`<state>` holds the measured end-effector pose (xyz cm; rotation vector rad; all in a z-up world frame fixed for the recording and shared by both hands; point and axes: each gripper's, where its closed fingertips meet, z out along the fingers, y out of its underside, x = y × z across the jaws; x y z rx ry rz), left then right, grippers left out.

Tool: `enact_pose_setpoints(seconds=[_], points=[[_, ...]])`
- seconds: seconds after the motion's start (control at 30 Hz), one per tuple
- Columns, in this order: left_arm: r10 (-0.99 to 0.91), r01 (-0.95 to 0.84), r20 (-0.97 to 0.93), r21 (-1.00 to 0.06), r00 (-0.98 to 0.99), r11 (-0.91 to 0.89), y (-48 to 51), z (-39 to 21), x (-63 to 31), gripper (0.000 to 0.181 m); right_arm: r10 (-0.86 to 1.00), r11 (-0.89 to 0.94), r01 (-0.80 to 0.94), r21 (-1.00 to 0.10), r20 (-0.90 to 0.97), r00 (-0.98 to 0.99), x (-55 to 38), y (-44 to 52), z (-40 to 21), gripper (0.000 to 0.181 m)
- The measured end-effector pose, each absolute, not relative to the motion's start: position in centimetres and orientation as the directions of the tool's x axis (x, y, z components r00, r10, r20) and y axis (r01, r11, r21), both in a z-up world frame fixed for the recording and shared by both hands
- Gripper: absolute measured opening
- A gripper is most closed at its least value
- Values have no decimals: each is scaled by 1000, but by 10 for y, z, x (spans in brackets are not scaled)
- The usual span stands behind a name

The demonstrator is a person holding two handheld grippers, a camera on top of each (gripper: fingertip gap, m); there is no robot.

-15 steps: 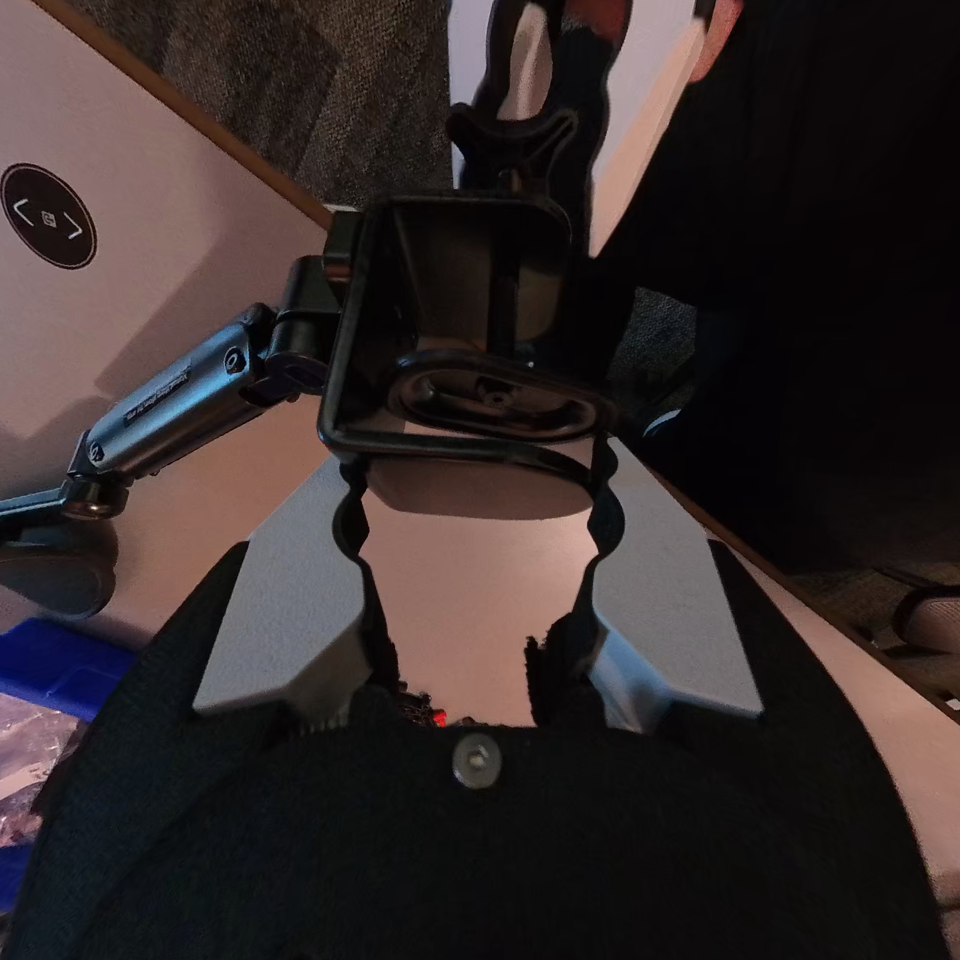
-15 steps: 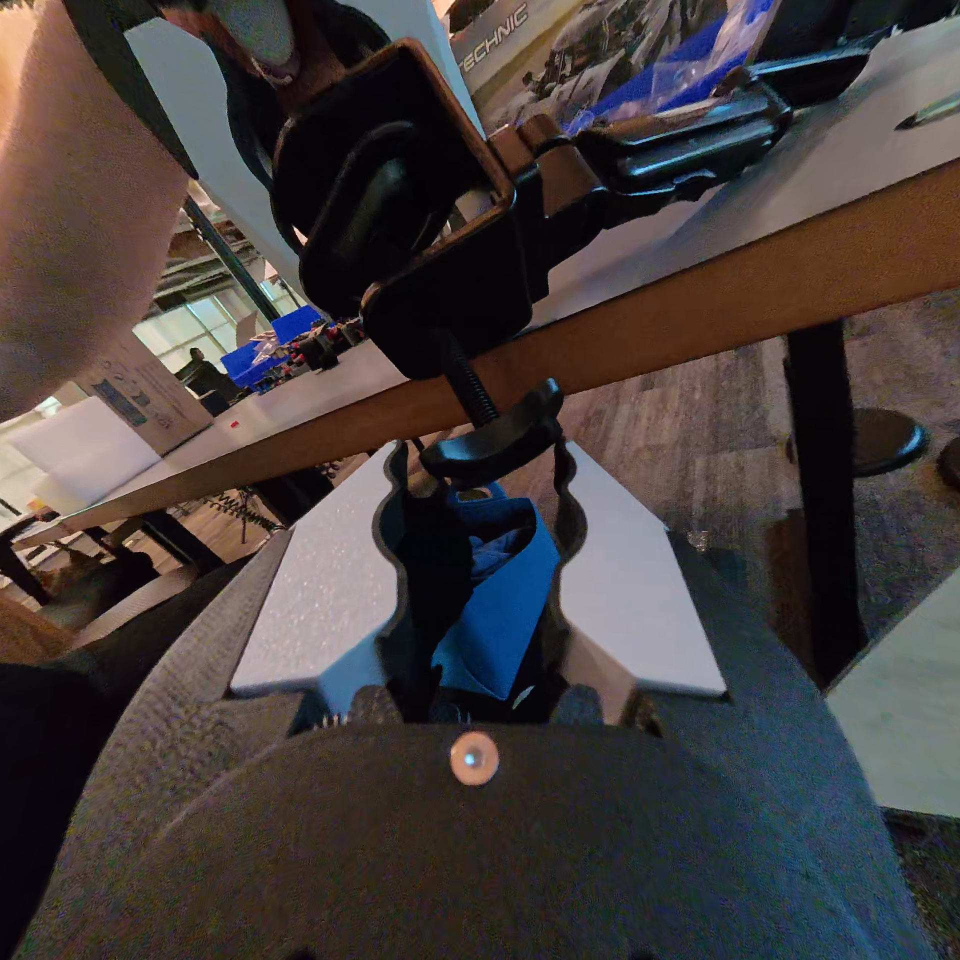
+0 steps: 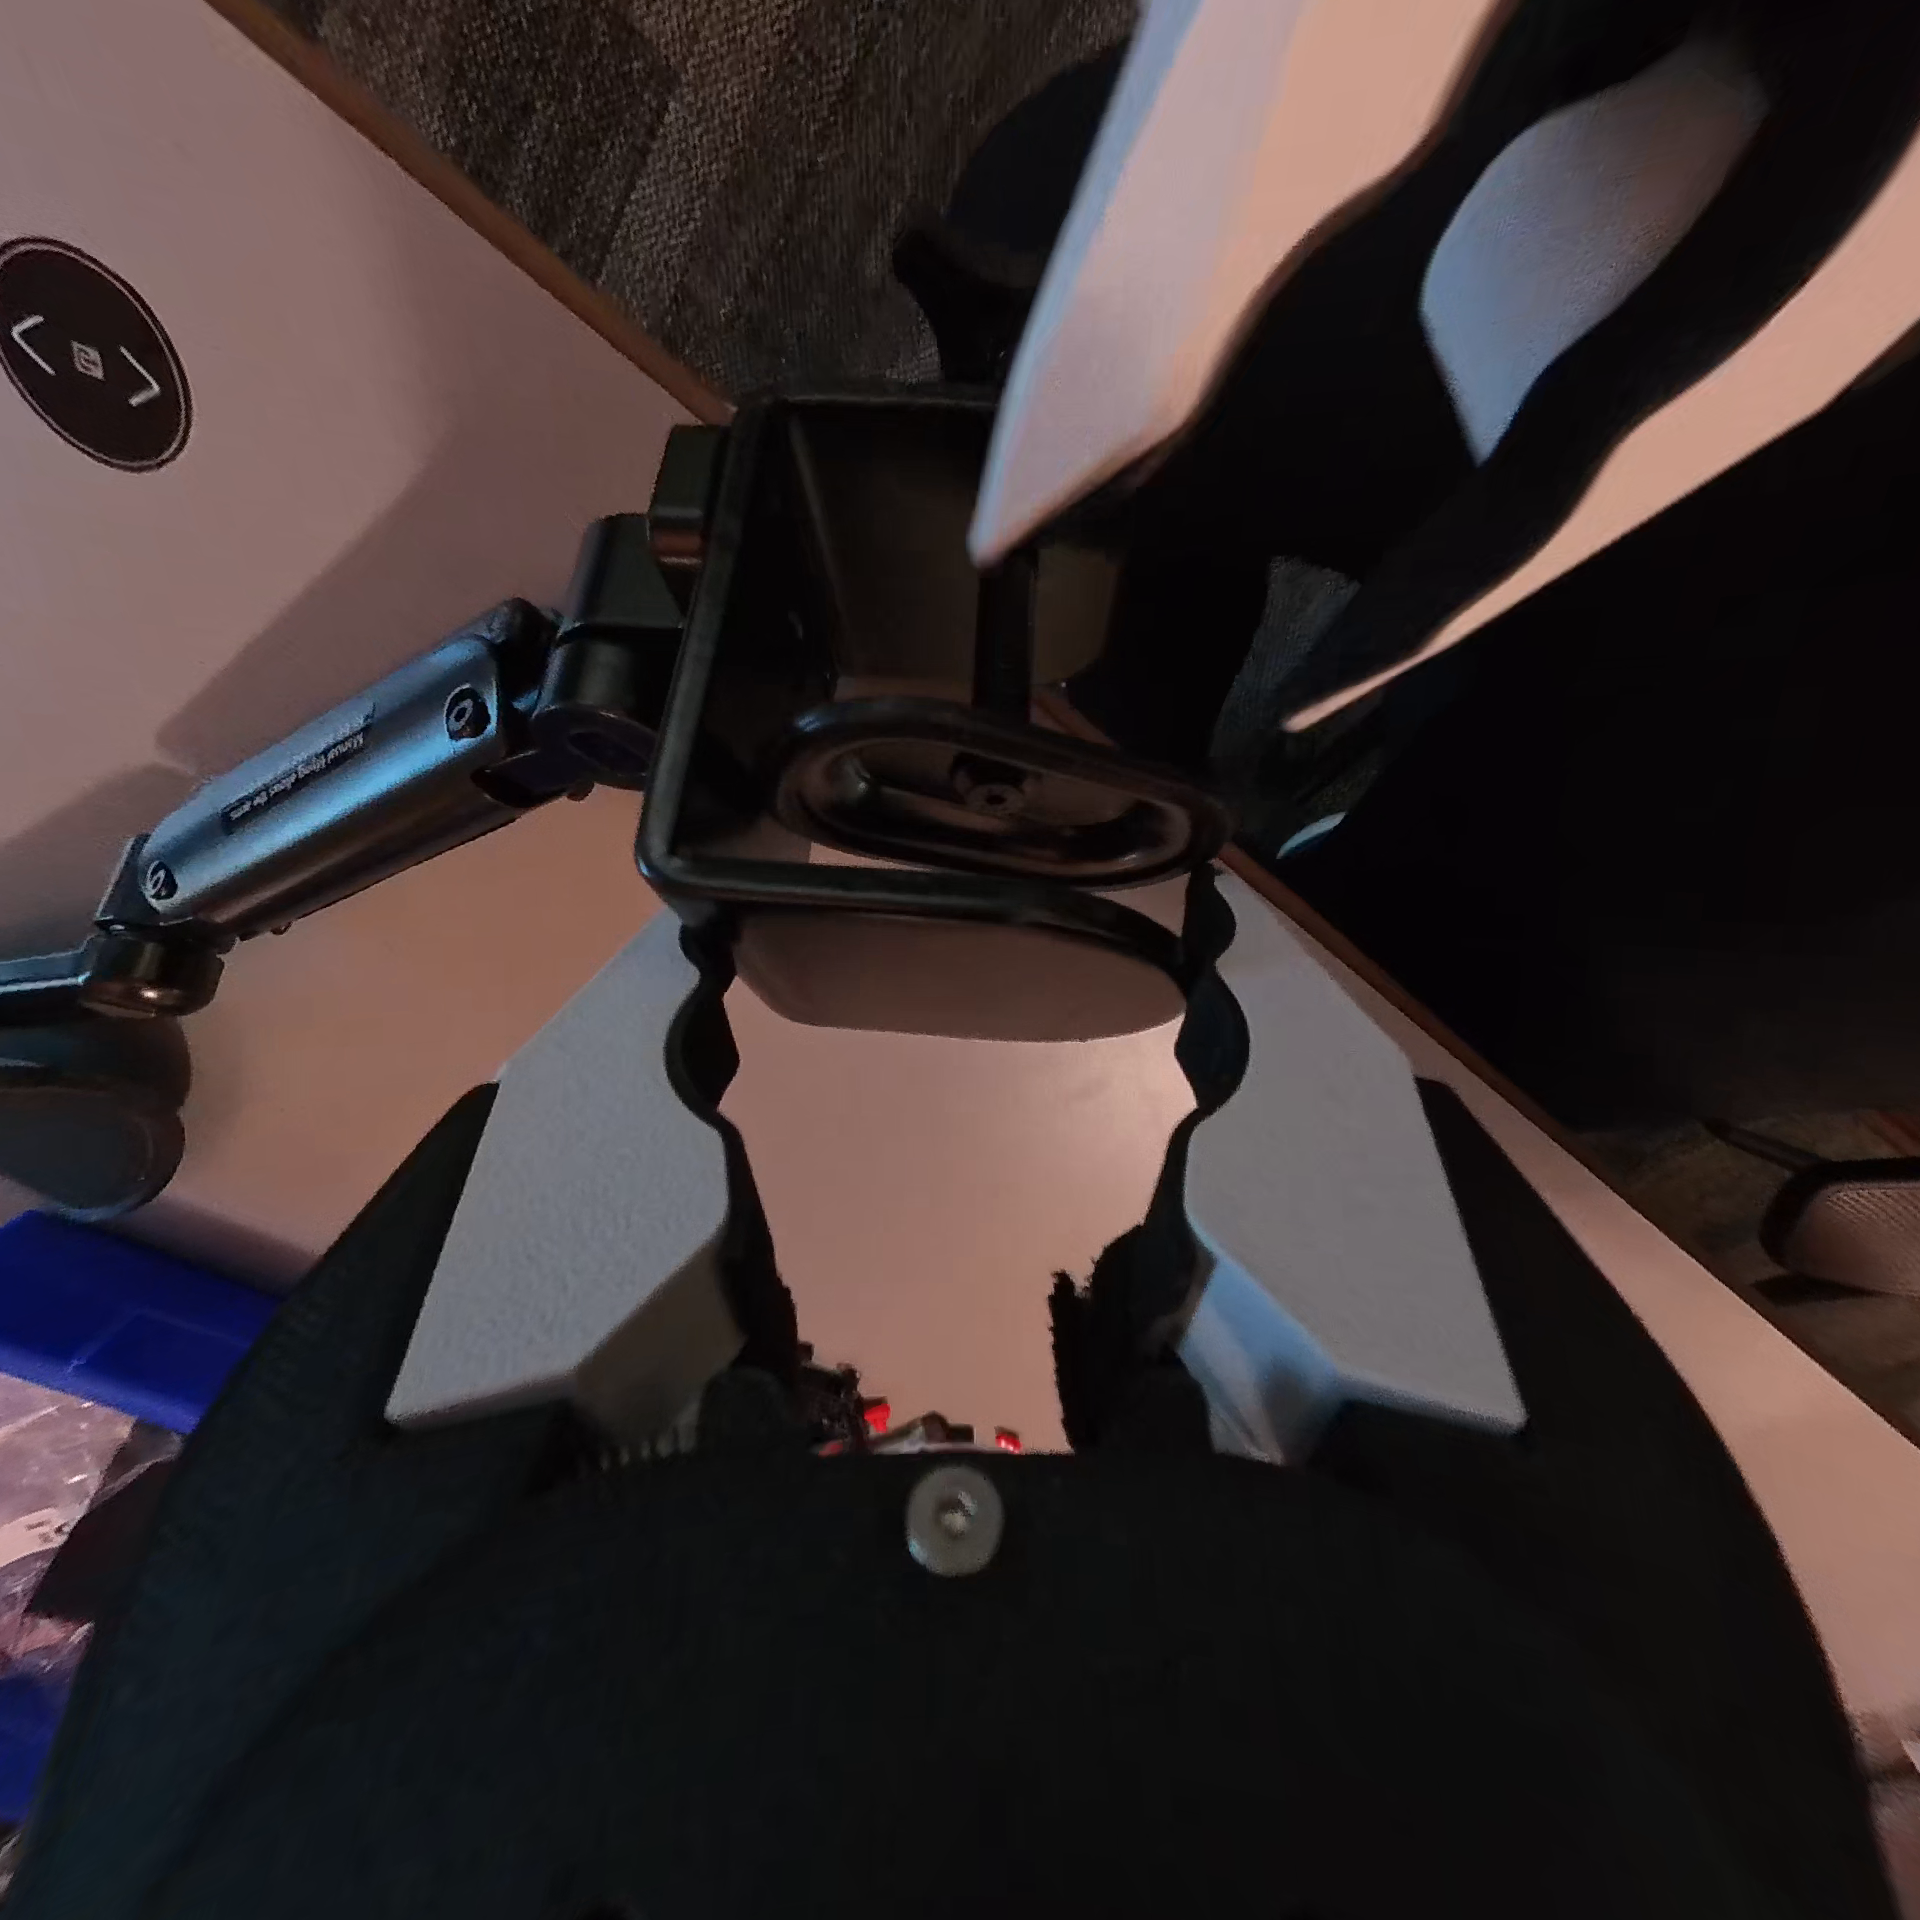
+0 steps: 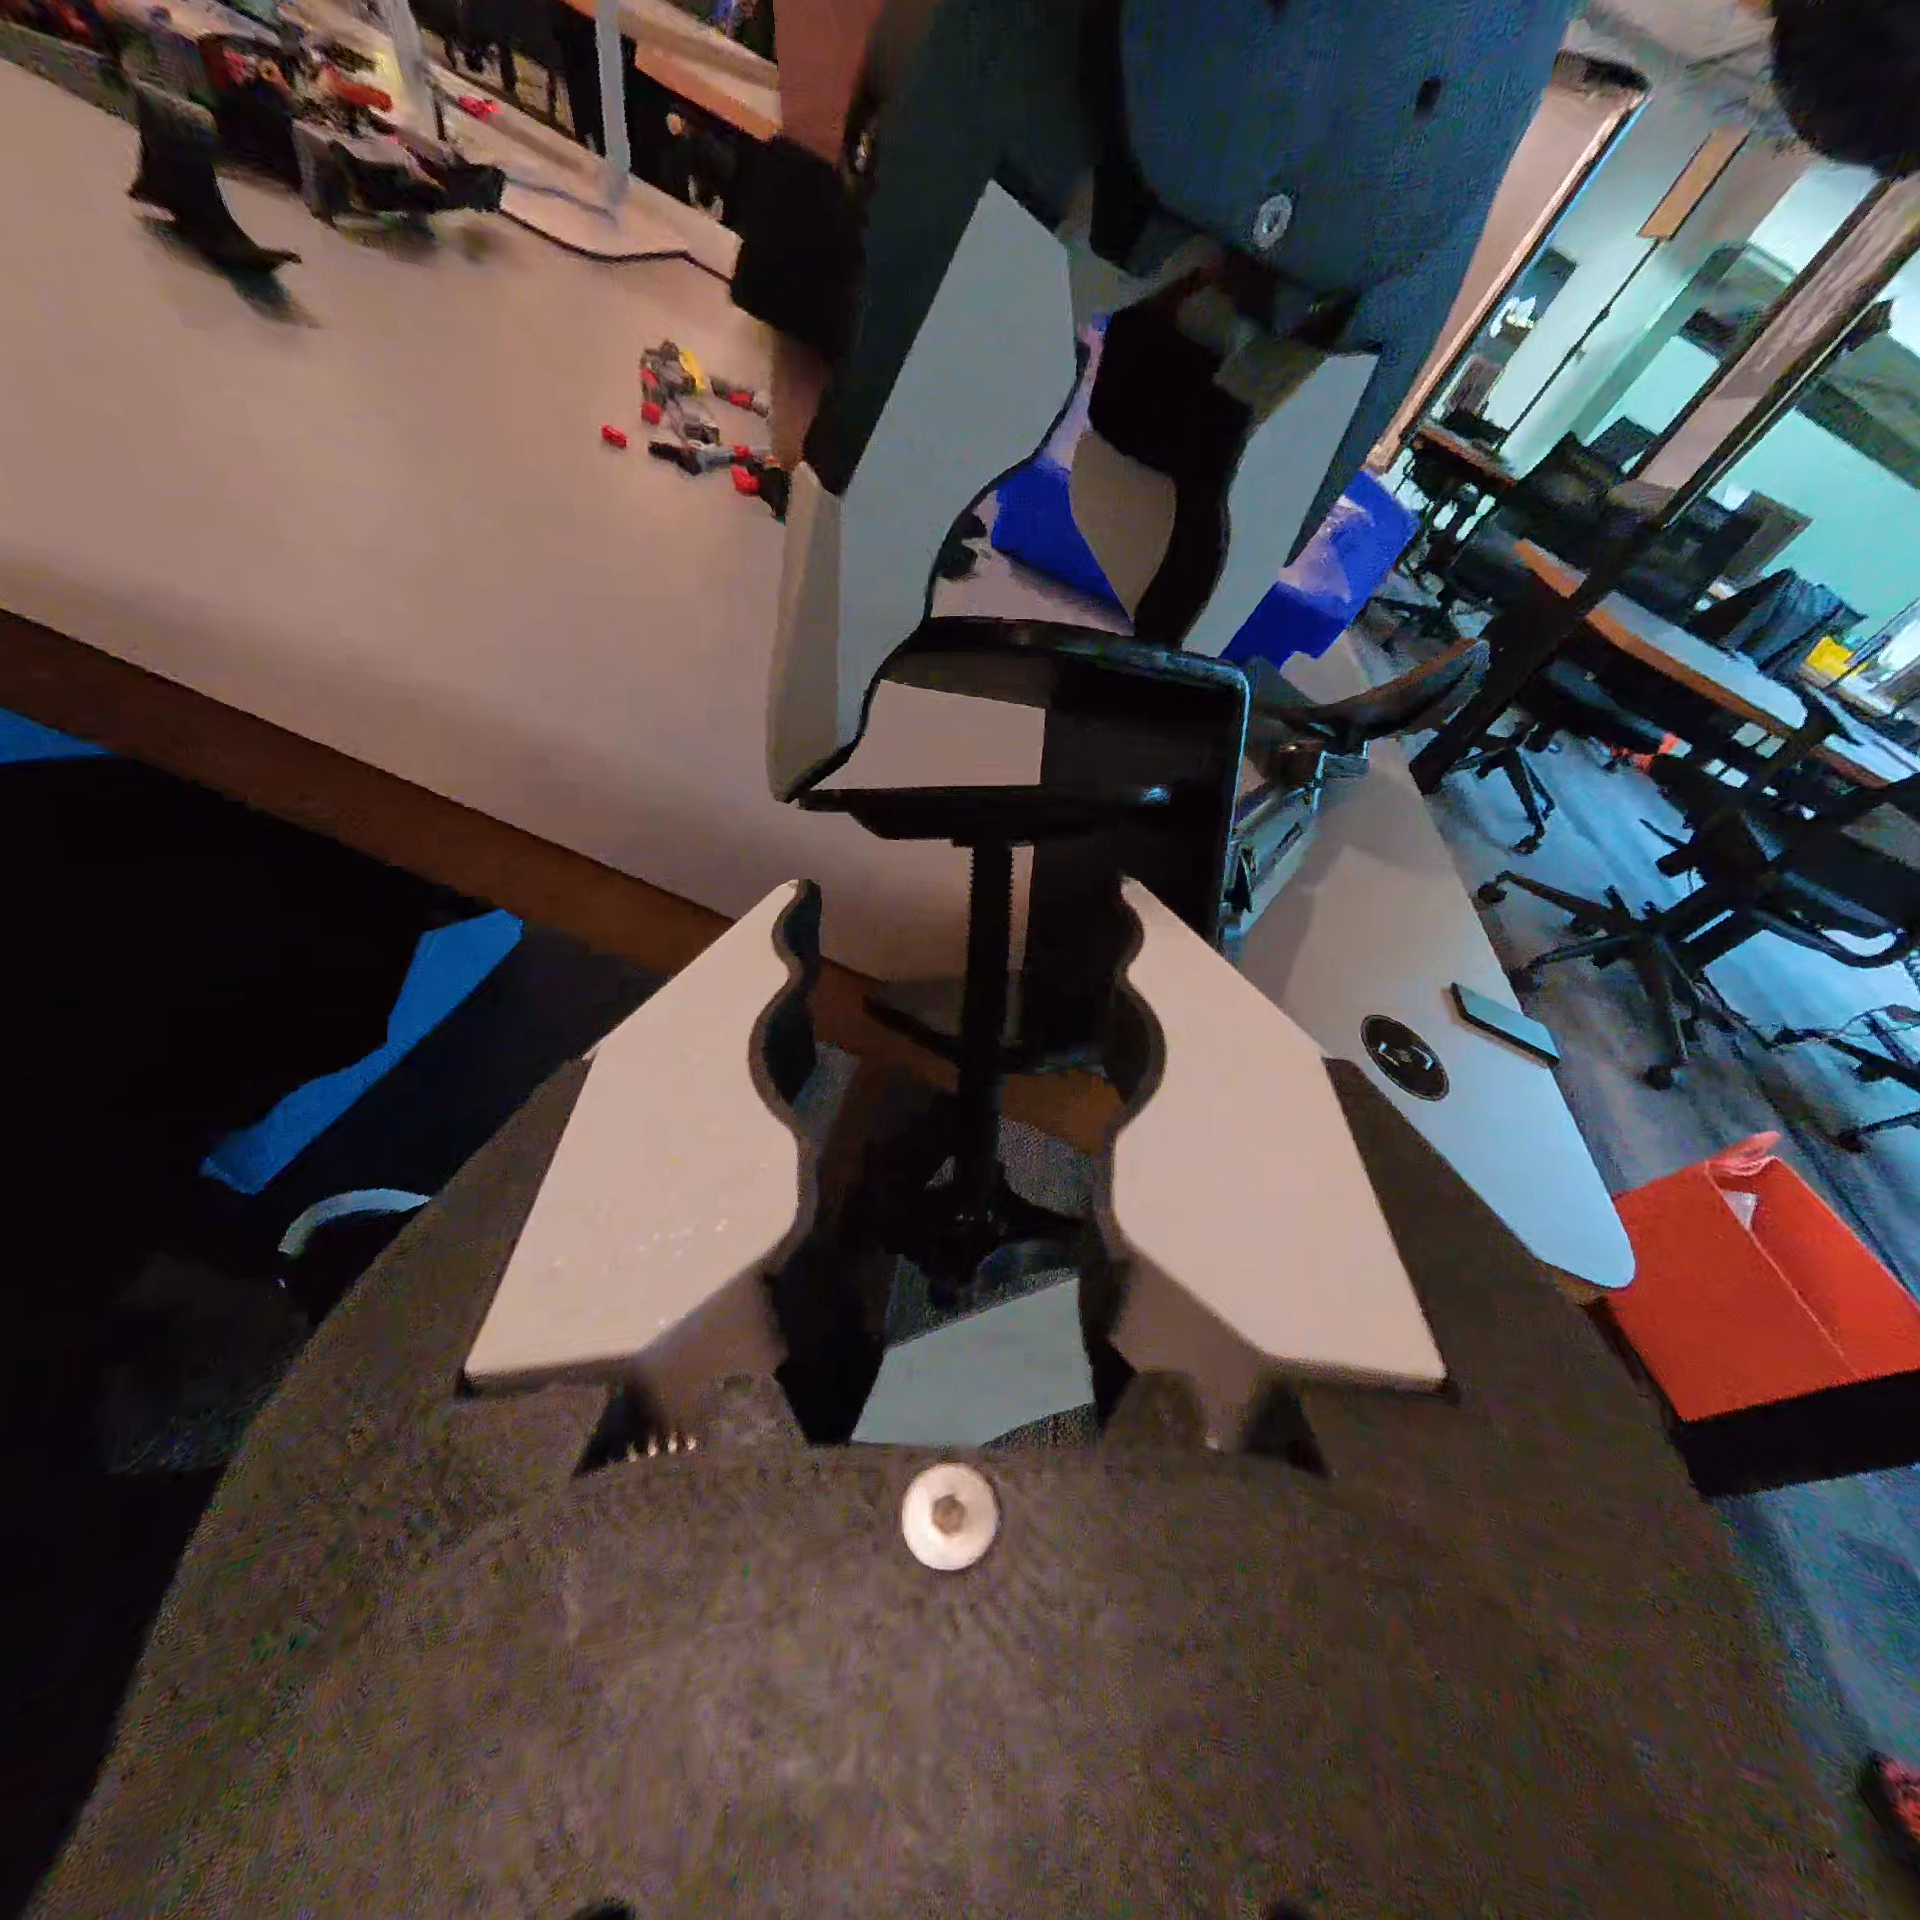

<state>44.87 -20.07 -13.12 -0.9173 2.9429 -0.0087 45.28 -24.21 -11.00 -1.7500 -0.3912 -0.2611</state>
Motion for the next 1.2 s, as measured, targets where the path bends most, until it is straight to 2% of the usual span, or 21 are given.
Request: enact_pose_setpoints(seconds=[0.1, 0.17, 0.2, 0.33, 0.47, 0.67, 0.77, 0.97, 1.03, 1.13, 1.2], points=[[-563, -564, -47, 8, -825, 826, -201, -130, 449, 85, 142, -322, 393, -861, 366, 920, 463, -221, -130, 34], [-560, -561, -43, 22, -827, 827, -201, -129, 450, 84, 151, -316, 400, -861, 370, 917, 460, -211, -131, 33], [-556, -558, -43, 34, -830, 829, -201, -129, 450, 84, 124, -321, 402, -858, 383, 915, 465, -210, -128, 14], [-550, -552, -44, 62, -834, 832, -199, -127, 452, 84, 163, -326, 358, -875, 321, 933, 464, -209, -129, 8], [-582, -580, 3, 80, -813, 811, -201, -124, 453, 83, 225, -265, 165, -950, 106, 969, 462, -208, -129, 8], [-581, -581, -25, 63, -814, 811, -200, -118, 454, 85, 296, -204, 48, -978, -15, 955, 461, -211, -128, 8], [-603, -603, -54, -7, -796, 797, -195, -111, 455, 85, 357, -184, 6, -983, -61, 932, 464, -215, -128, 8], [-620, -536, -213, -344, -755, 771, -206, -93, 471, 66, 384, -134, -49, -990, -98, 918, 467, -215, -129, 8], [-602, -481, -311, -386, -736, 787, -207, -92, 471, 53, 389, -129, -72, -989, -117, 914, 468, -215, -130, 8], [-558, -391, -457, -413, -692, 823, -212, -91, 472, 45, 385, -126, -67, -990, -111, 916, 469, -214, -131, 9], [-517, -341, -554, -395, -652, 853, -213, -89, 474, 42, 377, -122, -69, -990, -111, 919, 470, -213, -131, 9]])
